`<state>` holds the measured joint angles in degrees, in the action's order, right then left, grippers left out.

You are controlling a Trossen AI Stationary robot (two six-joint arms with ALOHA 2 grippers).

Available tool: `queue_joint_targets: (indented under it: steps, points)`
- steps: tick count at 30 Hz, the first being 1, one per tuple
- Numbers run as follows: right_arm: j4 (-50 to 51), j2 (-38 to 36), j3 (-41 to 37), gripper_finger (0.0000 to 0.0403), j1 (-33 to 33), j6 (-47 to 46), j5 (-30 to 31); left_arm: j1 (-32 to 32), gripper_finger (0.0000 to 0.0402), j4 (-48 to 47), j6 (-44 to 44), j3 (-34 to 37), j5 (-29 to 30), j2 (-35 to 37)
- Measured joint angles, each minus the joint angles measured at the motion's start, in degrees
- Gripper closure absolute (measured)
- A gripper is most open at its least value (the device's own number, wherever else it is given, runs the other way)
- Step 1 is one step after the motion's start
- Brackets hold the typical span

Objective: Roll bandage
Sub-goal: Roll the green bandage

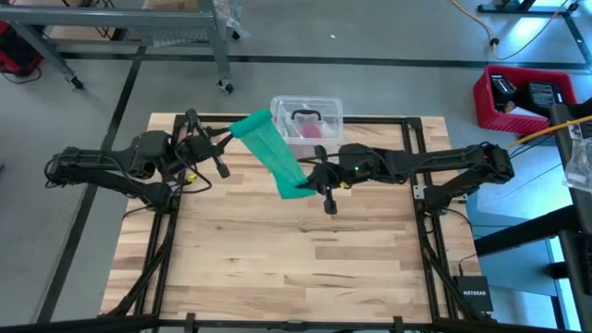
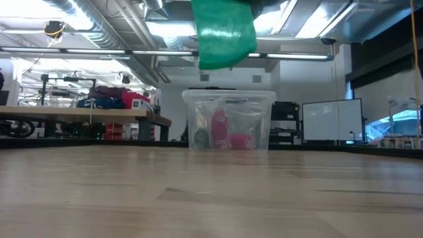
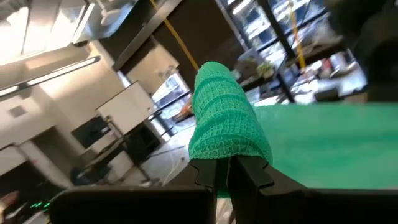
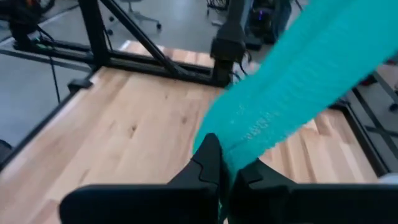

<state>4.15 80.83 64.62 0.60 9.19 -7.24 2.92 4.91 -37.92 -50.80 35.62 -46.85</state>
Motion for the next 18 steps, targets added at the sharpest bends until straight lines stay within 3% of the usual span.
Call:
queue_joint_targets:
  steps: [10, 18]
  points:
    - [-5.21, -0.80, 0.35, 0.0400, 4.81, 0.02, 0.00, -3.33, 0.0389, -0.70, -1.33, 0.74, 2.49, -2.87]
    - [-4.96, -0.76, 6.54, 0.0400, 7.41, 0.22, -0.09, -4.74, 0.0389, -2.52, -0.48, 0.74, 3.02, -9.42]
